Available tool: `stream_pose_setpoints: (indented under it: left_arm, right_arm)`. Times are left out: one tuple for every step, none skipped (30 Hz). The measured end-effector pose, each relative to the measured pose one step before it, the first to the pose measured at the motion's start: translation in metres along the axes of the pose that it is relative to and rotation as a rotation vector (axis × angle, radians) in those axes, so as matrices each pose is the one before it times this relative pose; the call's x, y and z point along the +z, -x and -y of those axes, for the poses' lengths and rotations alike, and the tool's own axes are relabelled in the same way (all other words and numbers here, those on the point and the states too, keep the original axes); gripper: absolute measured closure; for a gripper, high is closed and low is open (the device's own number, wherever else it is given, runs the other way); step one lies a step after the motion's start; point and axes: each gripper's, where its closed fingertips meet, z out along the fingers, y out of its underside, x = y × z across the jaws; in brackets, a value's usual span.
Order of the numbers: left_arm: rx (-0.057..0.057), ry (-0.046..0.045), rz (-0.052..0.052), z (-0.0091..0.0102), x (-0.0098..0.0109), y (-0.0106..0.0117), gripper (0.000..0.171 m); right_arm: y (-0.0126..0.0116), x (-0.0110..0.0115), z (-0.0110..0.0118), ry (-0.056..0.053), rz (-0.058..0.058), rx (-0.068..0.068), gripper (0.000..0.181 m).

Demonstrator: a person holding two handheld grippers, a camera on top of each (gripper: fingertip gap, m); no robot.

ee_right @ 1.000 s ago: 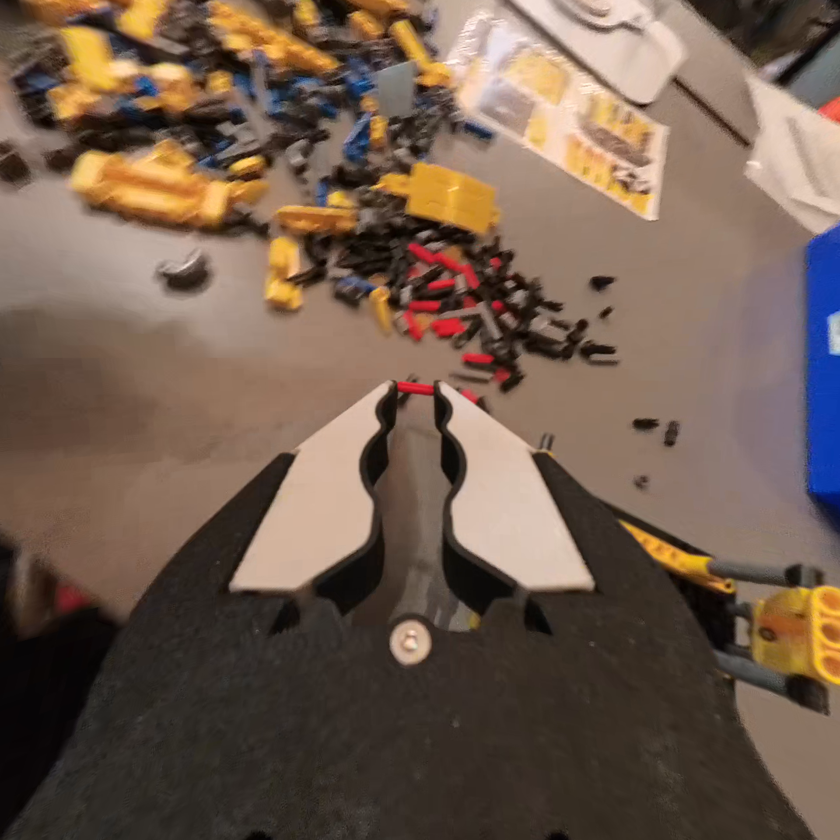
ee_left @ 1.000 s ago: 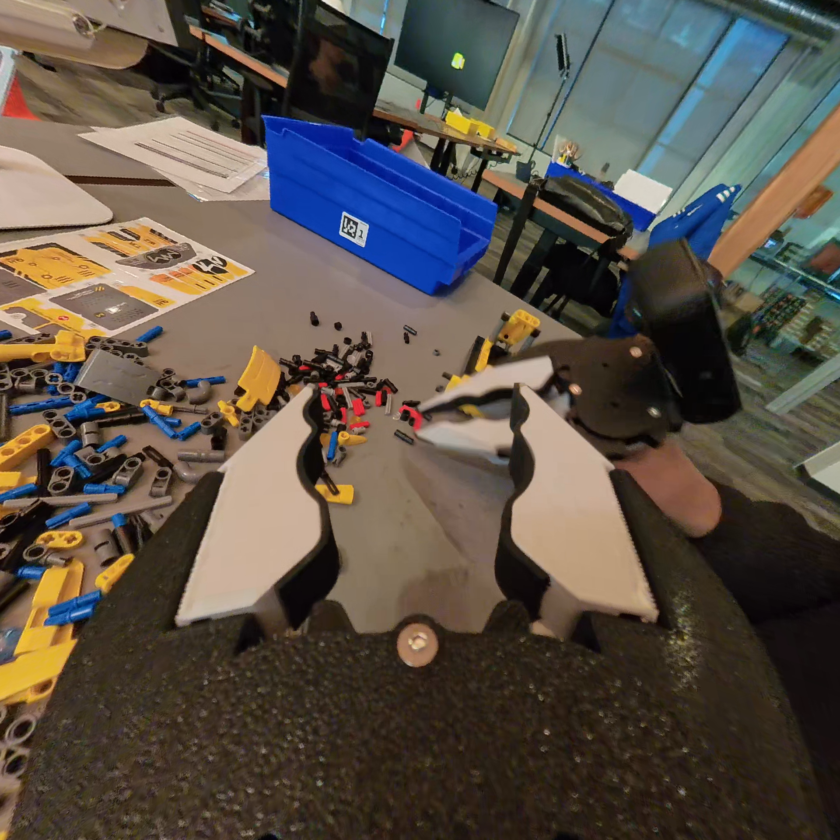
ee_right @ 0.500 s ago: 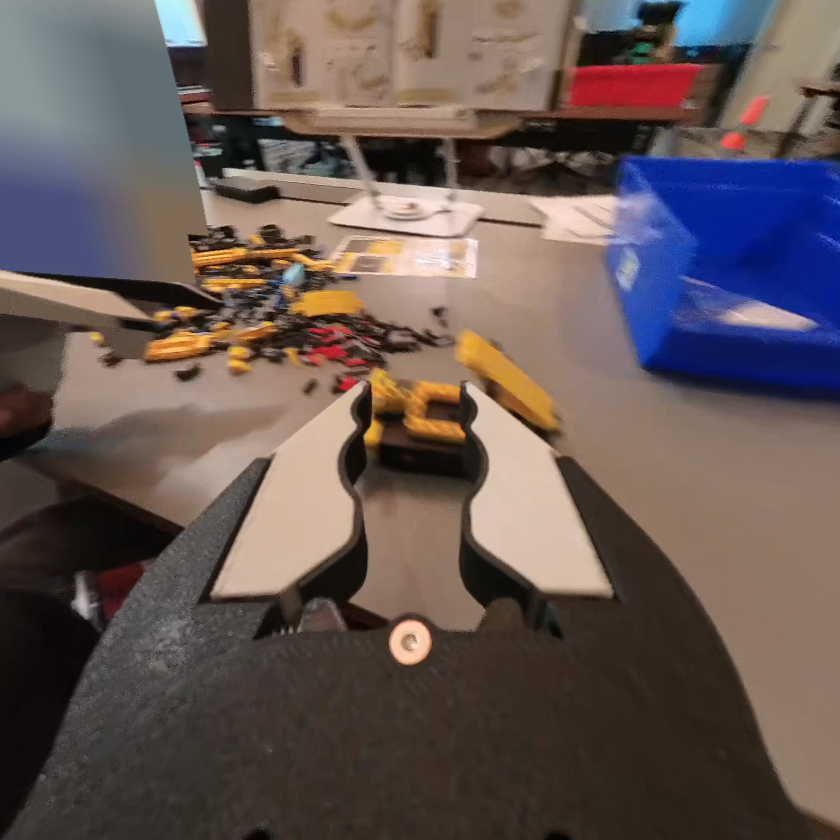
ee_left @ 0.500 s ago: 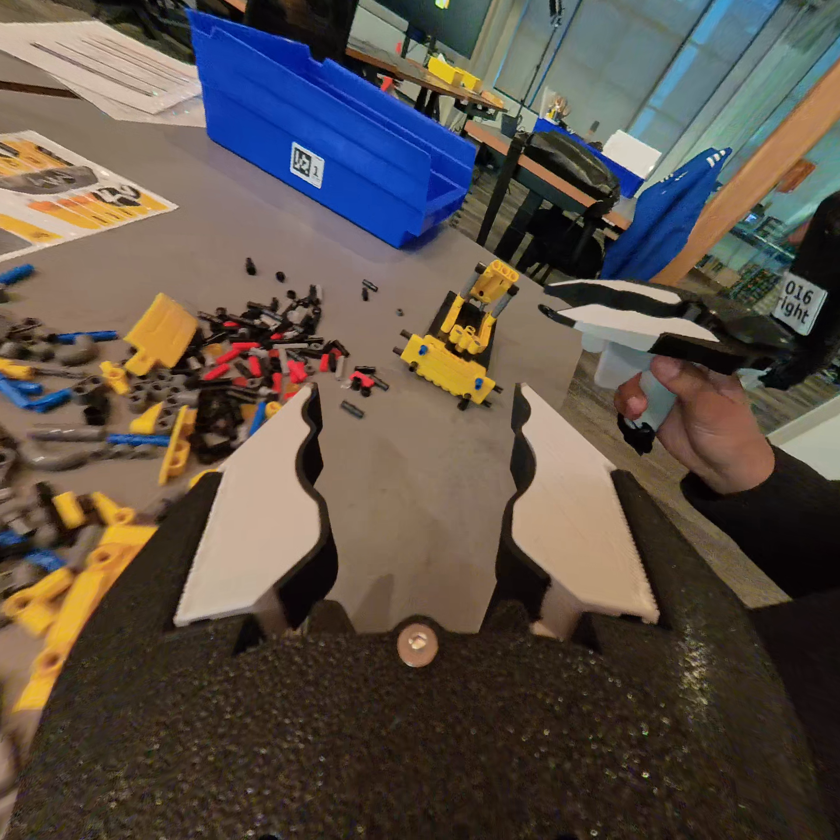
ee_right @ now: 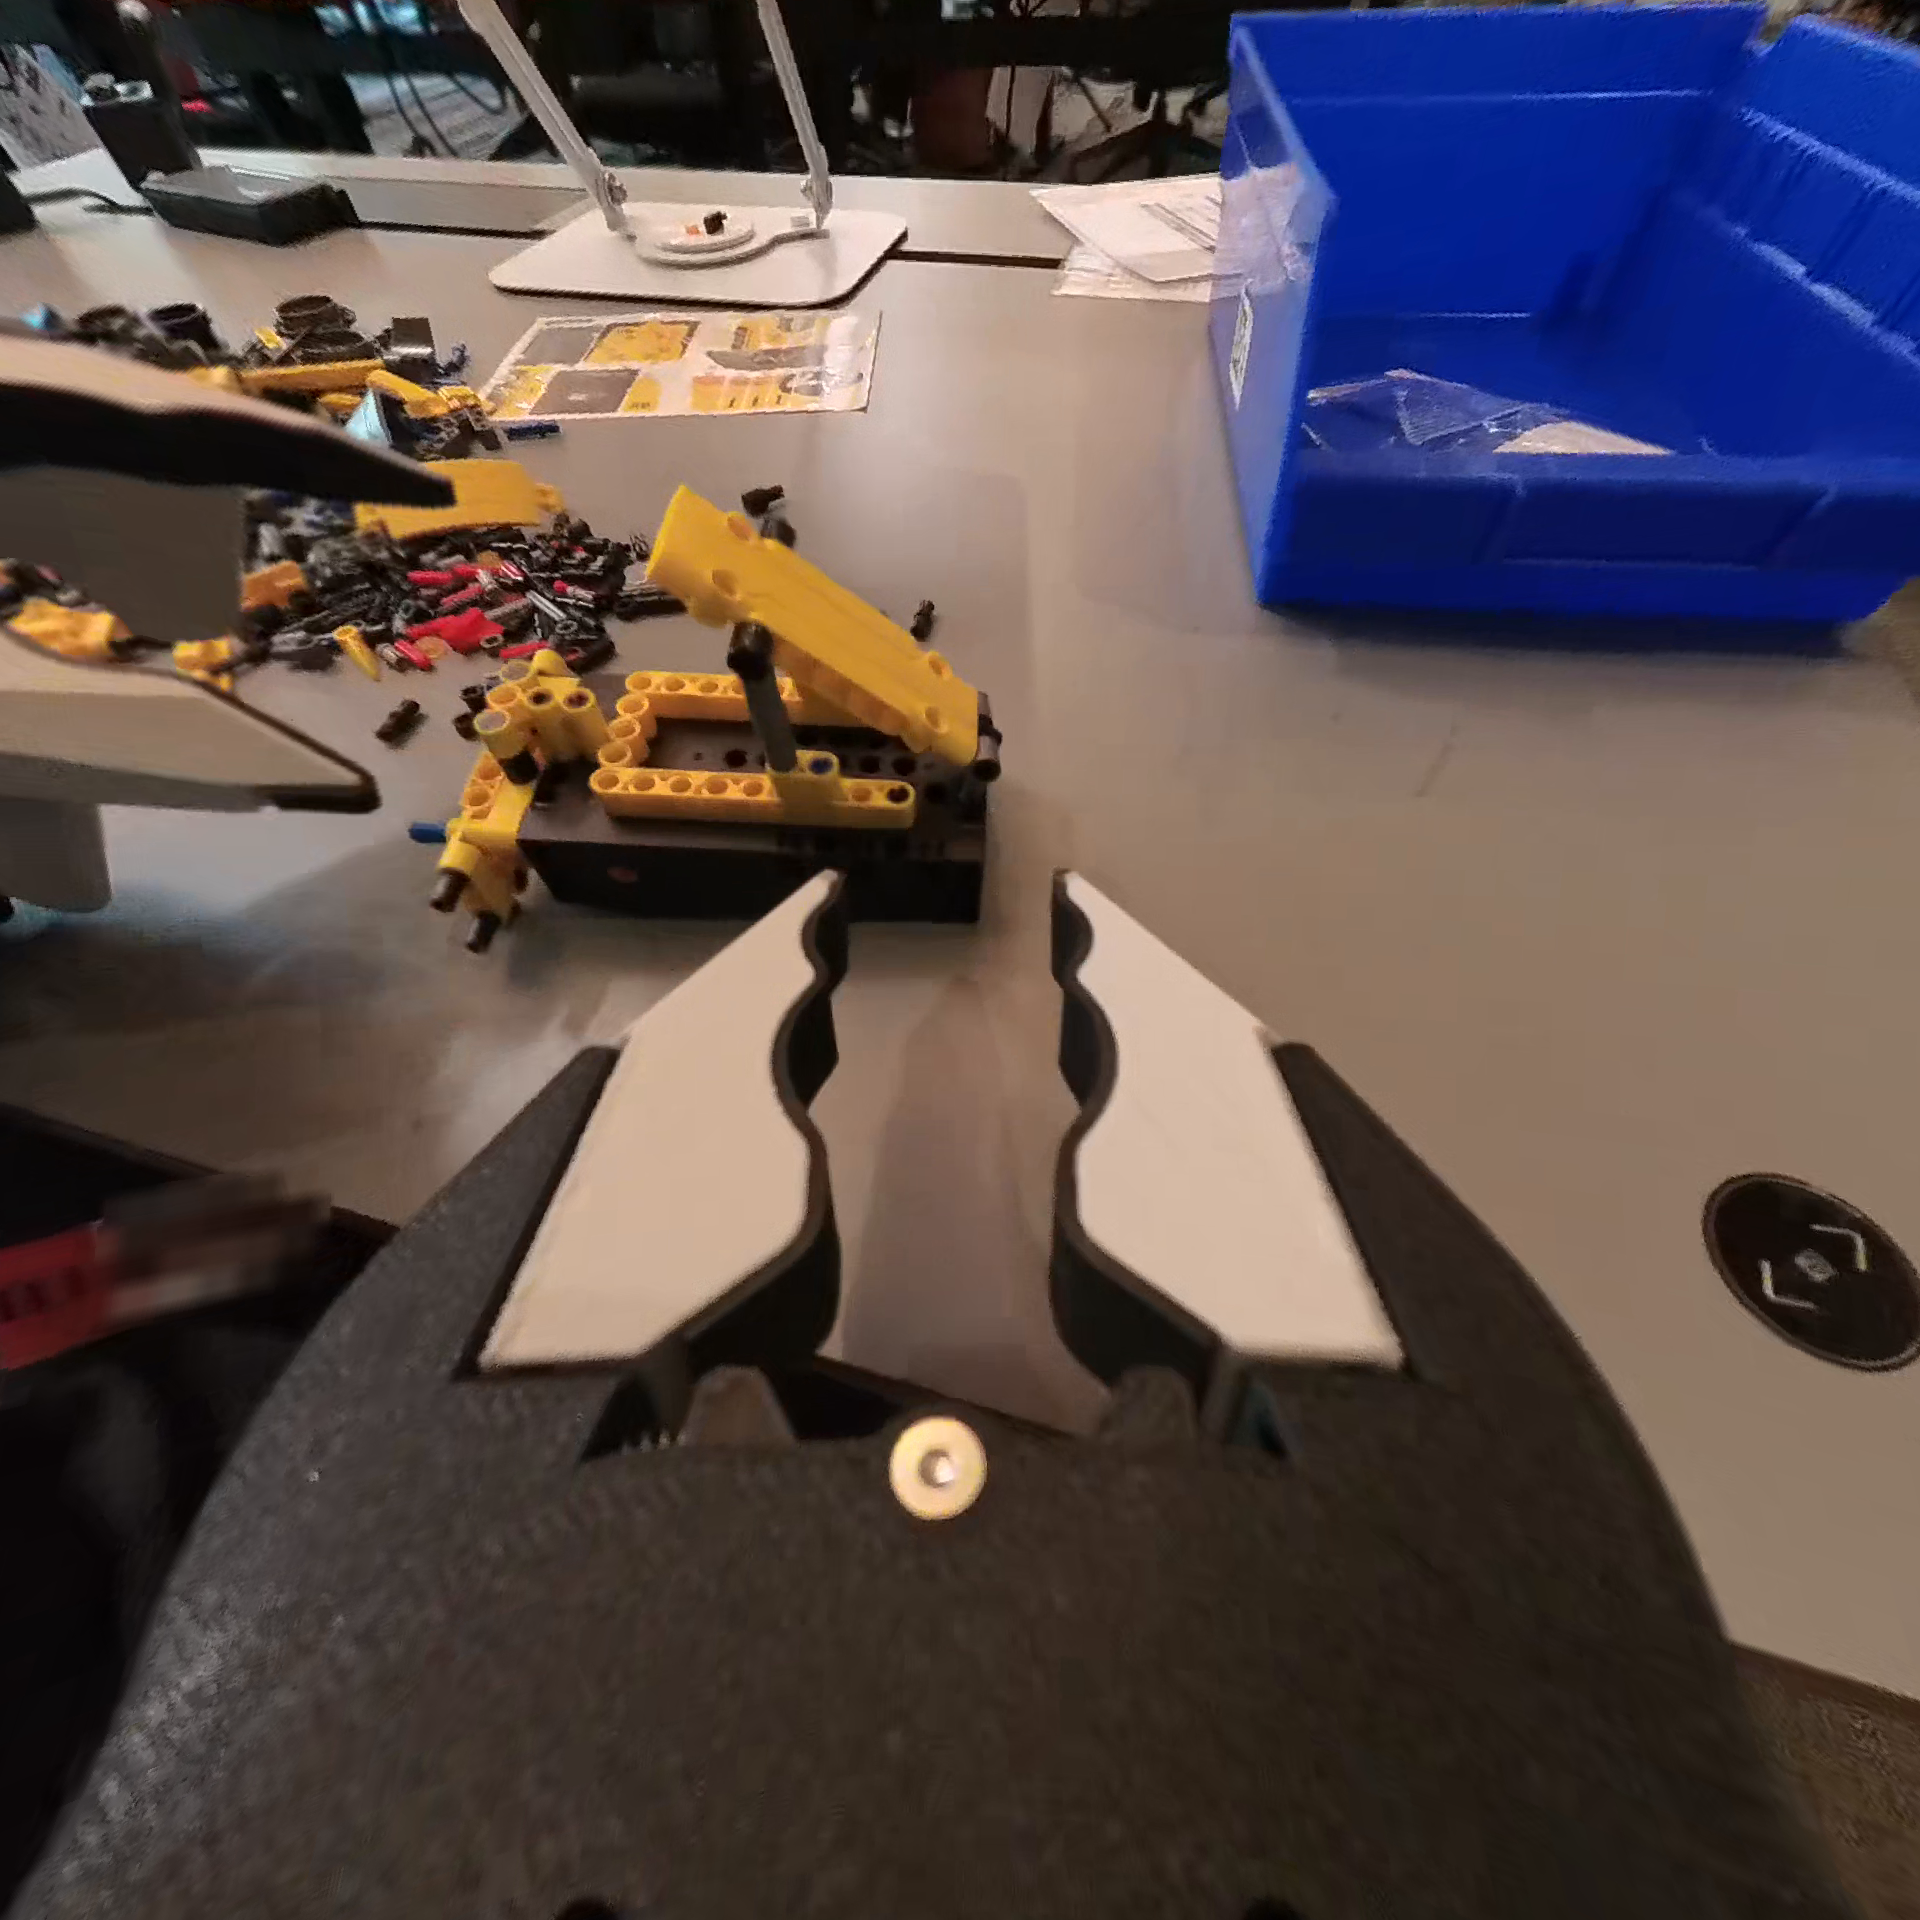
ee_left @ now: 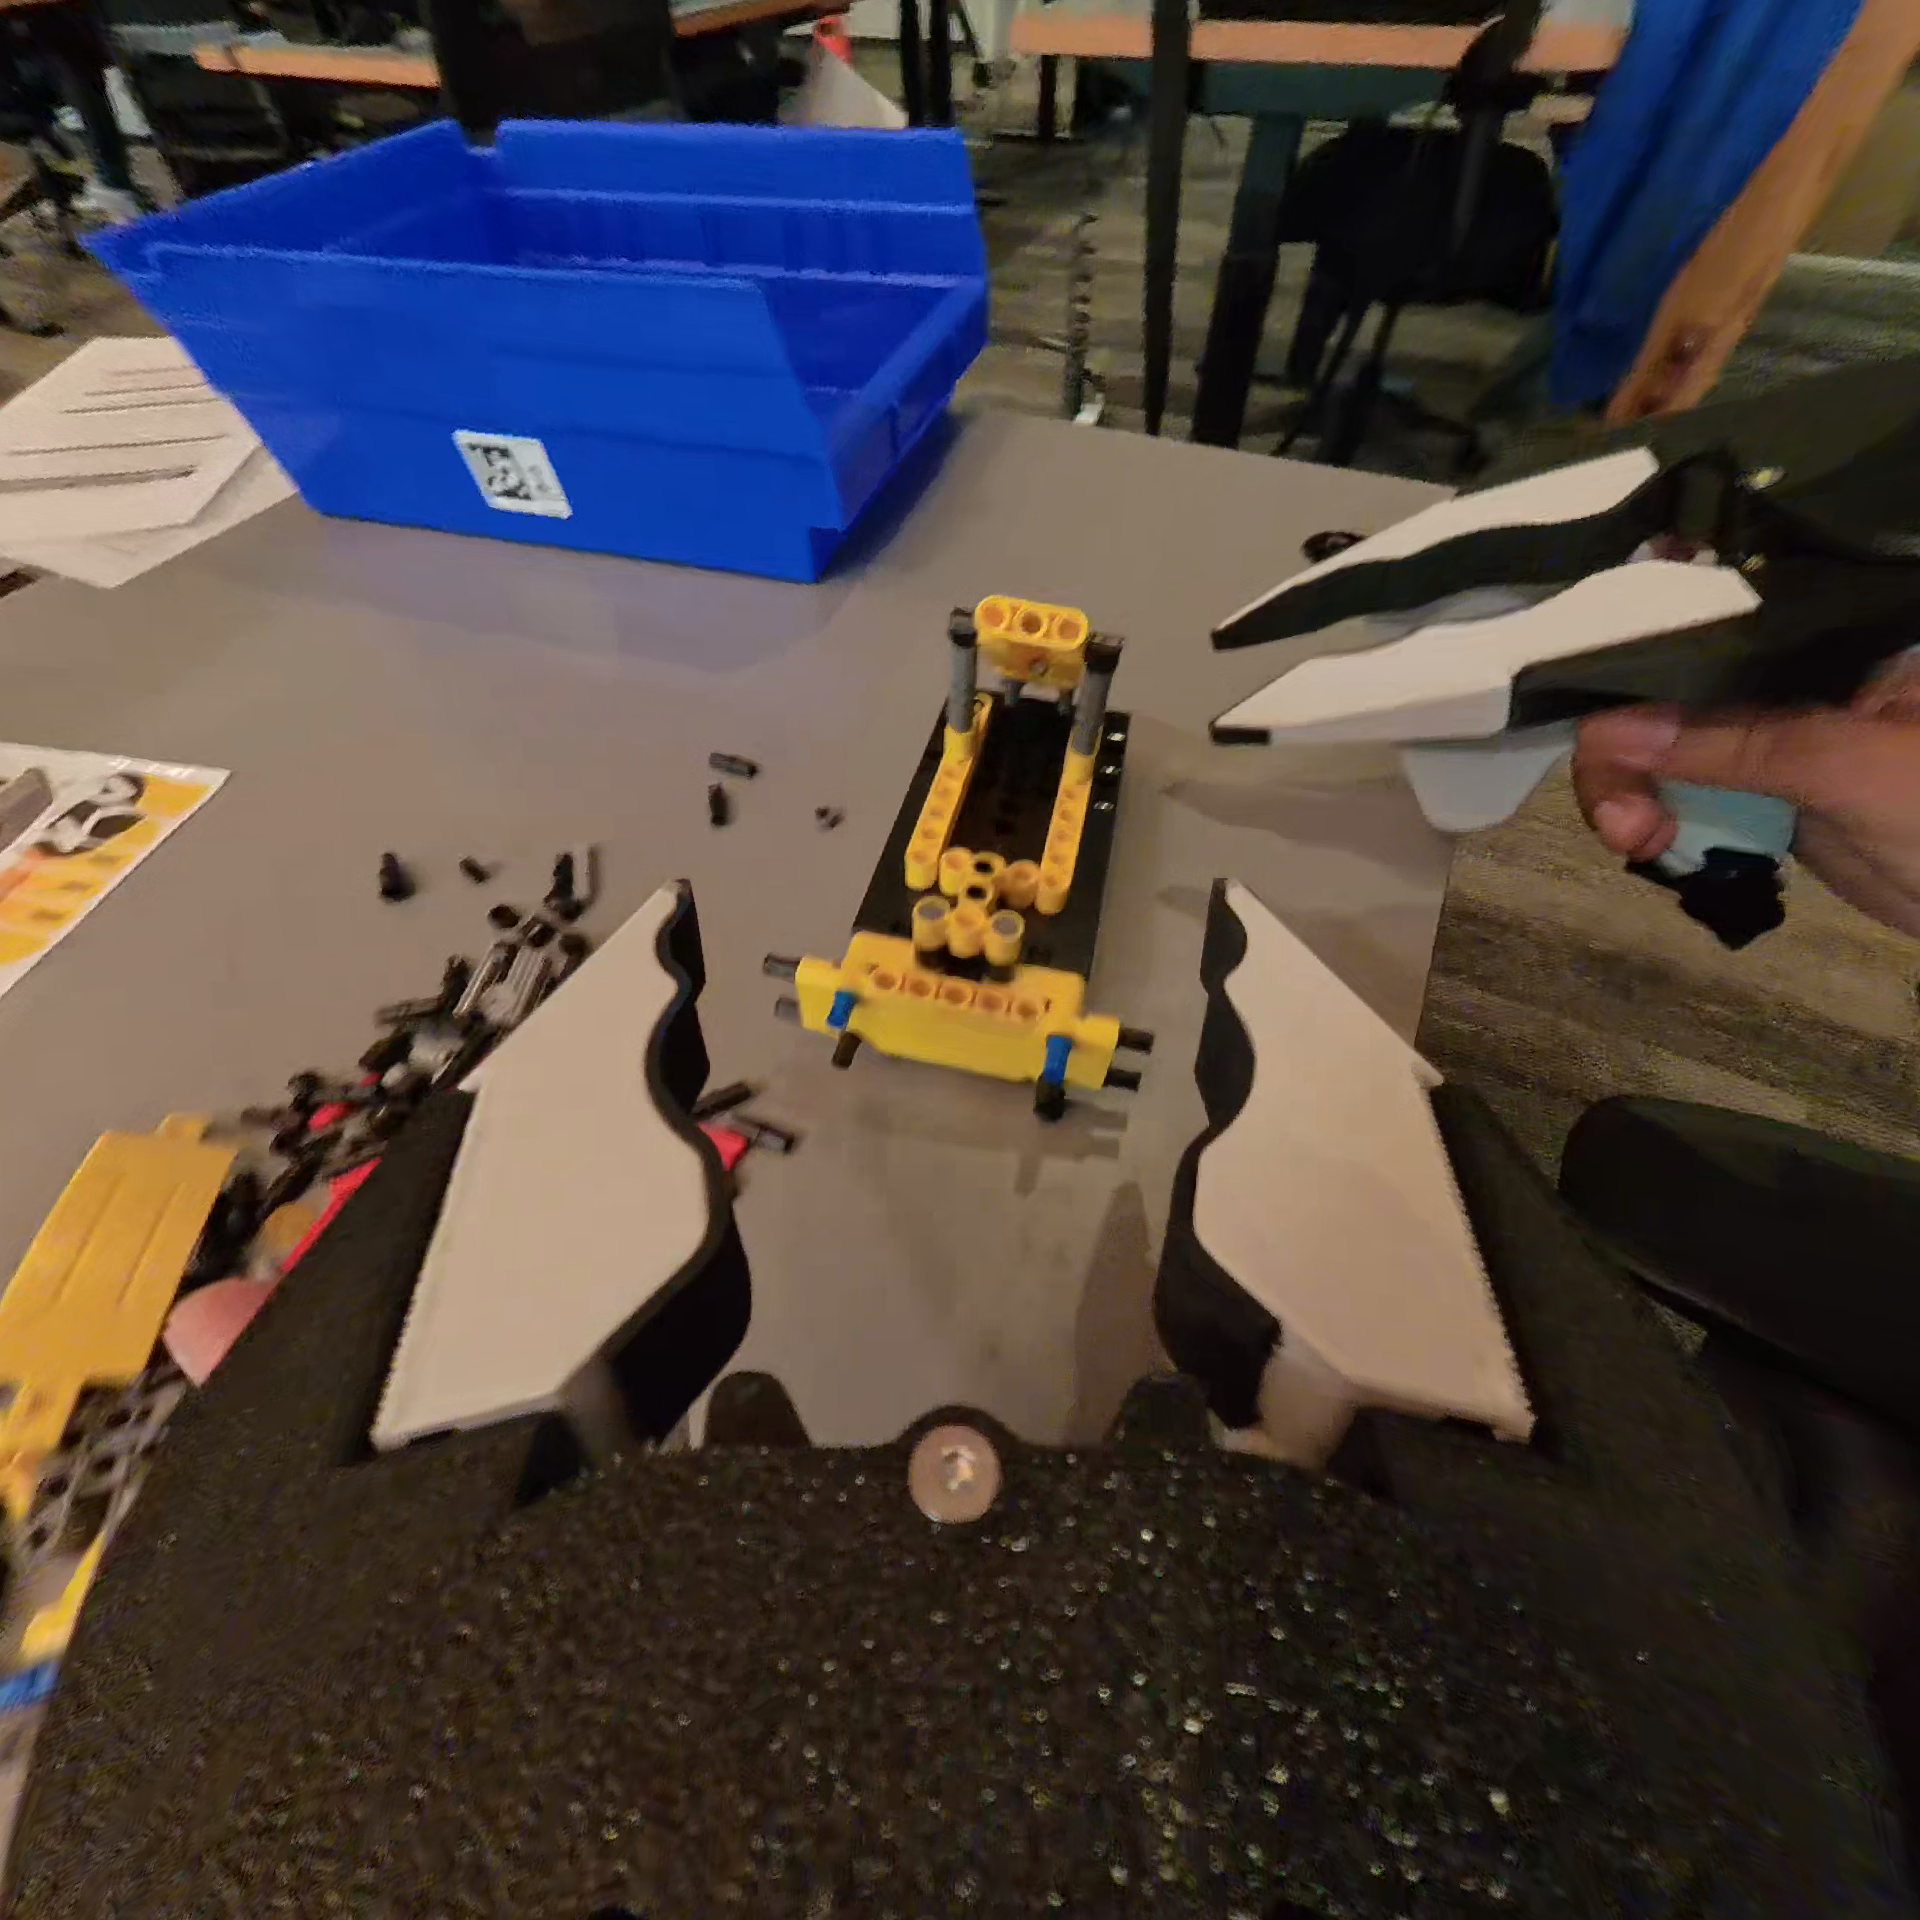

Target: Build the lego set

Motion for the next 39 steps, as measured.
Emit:
stream_pose_setpoints:
  left_arm:
    - [0.0066, -0.00555, -0.0280, 0.00406, 0.00500, -0.00417, 0.076]
    - [0.0127, 0.00689, -0.0387, 0.00265, 0.00591, -0.00561, 0.076]
    - [0.0155, 0.03387, -0.0371, -0.00139, 0.00719, -0.00502, 0.076]
    - [0.0096, 0.06090, -0.0209, -0.00519, 0.00782, -0.00225, 0.076]
    - [0.0092, 0.06927, -0.0154, -0.00672, 0.00755, -0.00135, 0.076]
    - [0.0131, 0.06462, -0.0202, -0.00632, 0.00679, -0.00197, 0.076]
    - [0.0181, 0.04518, -0.0240, -0.00380, 0.00558, -0.00234, 0.076]
    - [0.0220, 0.01555, -0.0219, -0.00018, 0.00366, -0.00236, 0.076]
    - [0.0204, -0.00163, -0.0130, 0.00149, 0.00252, -0.00102, 0.076]
    - [0.0079, 0.00090, 0.0095, 0.00120, 0.00217, 0.00268, 0.076]
    - [-0.0024, 0.01355, 0.0215, -0.00053, 0.00239, 0.00480, 0.076]
    - [-0.0057, 0.02104, 0.0079, -0.00175, 0.00259, 0.00290, 0.076]
    - [-0.0128, 0.01797, 0.0058, -0.00150, 0.00220, 0.00239, 0.076]
    - [-0.0146, 0.00911, 0.0038, -0.00062, 0.00155, 0.00197, 0.076]
    - [-0.0103, 0.00842, -0.0006, -0.00095, 0.00114, 0.00079, 0.078]
    - [-0.0082, 0.01245, 0.0129, -0.00180, 0.00078, 0.00261, 0.083]
    - [0.0025, 0.00989, 0.0124, -0.00191, 0.00004, 0.00193, 0.086]
    - [0.0084, 0.00556, 0.0013, -0.00177, -0.00080, -0.00017, 0.098]
    - [0.0055, 0.00308, 0.0003, -0.00138, -0.00100, -0.00037, 0.098]
    - [-0.0042, 0.00697, 0.0001, -0.00139, -0.00092, -0.00005, 0.099]
    - [-0.0017, 0.01022, -0.0027, -0.00151, -0.00095, -0.00046, 0.099]
    - [-0.0019, 0.01211, -0.0009, -0.00160, -0.00109, -0.00059, 0.099]
    - [-0.0015, 0.01033, 0.0019, -0.00140, -0.00089, -0.00059, 0.099]
    - [0.0012, 0.00664, -0.0001, -0.00094, -0.00099, -0.00107, 0.100]
    - [0.0010, 0.00581, -0.0011, -0.00108, -0.00077, -0.00136, 0.100]
    - [-0.0003, 0.00497, 0.0014, -0.00111, -0.00055, -0.00081, 0.101]
    - [0.0017, -0.00139, 0.0044, -0.00020, -0.00036, -0.00038, 0.102]
    - [0.0052, 0.00108, 0.0002, -0.00035, -0.00037, -0.00087, 0.104]
    - [0.0043, 0.00113, 0.0025, 0.00007, 0.00000, -0.00075, 0.104]
    - [0.0042, 0.00251, 0.0056, 0.00003, 0.00007, -0.00004, 0.104]
    - [0.0056, 0.00339, 0.0057, -0.00010, 0.00010, -0.00012, 0.104]
    - [0.0049, 0.00502, 0.0053, -0.00005, 0.00011, -0.00013, 0.104]
    - [0.0062, 0.00649, 0.0041, 0.00003, 0.00012, -0.00011, 0.104]
    - [0.0079, 0.00423, 0.0005, 0.00028, -0.00021, -0.00057, 0.103]
    - [0.0036, -0.00184, -0.0064, 0.00123, -0.00082, -0.00111, 0.103]
    - [-0.0056, -0.00530, -0.0115, 0.00170, -0.00112, -0.00128, 0.102]
    - [-0.0066, -0.00949, -0.0165, 0.00226, -0.00136, -0.00153, 0.102]
    - [-0.0050, -0.01138, -0.0151, 0.00244, -0.00130, -0.00088, 0.102]
    - [-0.0019, -0.00890, -0.0090, 0.00230, -0.00075, 0.00013, 0.102]
  right_arm:
    - [0.00105, -0.00110, -0.00158, -0.0054, -0.0010, 0.0069, 0.142]
    - [0.00271, -0.00262, -0.00164, -0.0089, 0.0074, 0.0164, 0.142]
    - [0.00359, -0.00449, -0.00173, -0.0153, 0.0112, 0.0138, 0.142]
    - [0.00297, -0.00624, -0.00229, -0.0198, 0.0056, 0.0013, 0.142]
    - [0.00114, -0.00678, -0.00282, -0.0201, -0.0040, -0.0132, 0.142]
    - [-0.00027, -0.00636, -0.00272, -0.0156, -0.0075, -0.0211, 0.142]
    - [-0.00134, -0.00529, -0.00363, -0.0016, -0.0093, -0.0239, 0.142]
    - [-0.00291, -0.00440, -0.00482, 0.0142, -0.0199, -0.0281, 0.142]
    - [-0.00247, -0.00325, -0.00471, 0.0177, -0.0233, -0.0313, 0.142]
    - [-0.00022, -0.00255, -0.00342, 0.0114, -0.0157, -0.0312, 0.142]
    - [0.00172, -0.00195, -0.00194, 0.0015, -0.0077, -0.0274, 0.142]
    - [0.00267, -0.00155, -0.00087, -0.0040, -0.0026, -0.0202, 0.142]
    - [0.00250, -0.00133, -0.00013, -0.0077, -0.0004, -0.0120, 0.142]
    - [0.00179, -0.00126, 0.00024, -0.0104, 0.0013, -0.0038, 0.142]
    - [0.00079, -0.00113, 0.00049, -0.0124, 0.0017, 0.0038, 0.142]
    - [0.00003, -0.00111, 0.00032, -0.0134, 0.0029, 0.0118, 0.143]
    - [0.00029, -0.00070, -0.00035, -0.0110, 0.0092, 0.0180, 0.143]
    - [0.00103, -0.00020, -0.00096, -0.0053, 0.0157, 0.0204, 0.143]
    - [0.00024, 0.00018, -0.00154, -0.0010, 0.0129, 0.0173, 0.143]
    - [-0.00152, 0.00029, -0.00148, 0.0017, 0.0030, 0.0126, 0.144]
    - [-0.00255, 0.00046, -0.00114, 0.0047, -0.0015, 0.0095, 0.146]
    - [-0.00264, 0.00044, -0.00002, 0.0041, -0.0002, 0.0071, 0.150]
    - [-0.00292, 0.00069, 0.00171, -0.0009, -0.0002, 0.0073, 0.153]
    - [-0.00261, 0.00095, 0.00373, -0.0073, 0.0026, 0.0076, 0.156]
    - [-0.00257, 0.00137, 0.00515, -0.0120, 0.0042, 0.0084, 0.159]
    - [-0.00269, 0.00232, 0.00579, -0.0116, 0.0032, 0.0110, 0.161]
    - [-0.00176, 0.00408, 0.00562, -0.0071, 0.0092, 0.0158, 0.162]
    - [0.00068, 0.00611, 0.00353, 0.0082, 0.0251, 0.0241, 0.162]
    - [0.00192, 0.00716, 0.00149, 0.0234, 0.0308, 0.0280, 0.162]
    - [0.00063, 0.00764, 0.00139, 0.0198, 0.0189, 0.0227, 0.162]
    - [-0.00051, 0.00726, 0.00088, 0.0163, 0.0070, 0.0136, 0.162]
    - [-0.00034, 0.00651, 0.00000, 0.0192, 0.0049, 0.0015, 0.162]
    - [-0.00072, 0.00522, -0.00057, 0.0193, 0.0010, -0.0036, 0.162]
    - [-0.00196, 0.00385, -0.00087, 0.0166, -0.0056, 0.0011, 0.162]
    - [-0.00172, 0.00253, -0.00038, 0.0098, -0.0024, 0.0026, 0.162]
    - [-0.00089, 0.00141, 0.00015, 0.0027, 0.0035, 0.0056, 0.162]
    - [0.00032, 0.00032, 0.00080, -0.0035, 0.0121, 0.0090, 0.162]
    - [0.00144, -0.00023, 0.00071, -0.0053, 0.0184, 0.0121, 0.162]
    - [0.00173, -0.00026, 0.00013, -0.0037, 0.0193, 0.0139, 0.162]
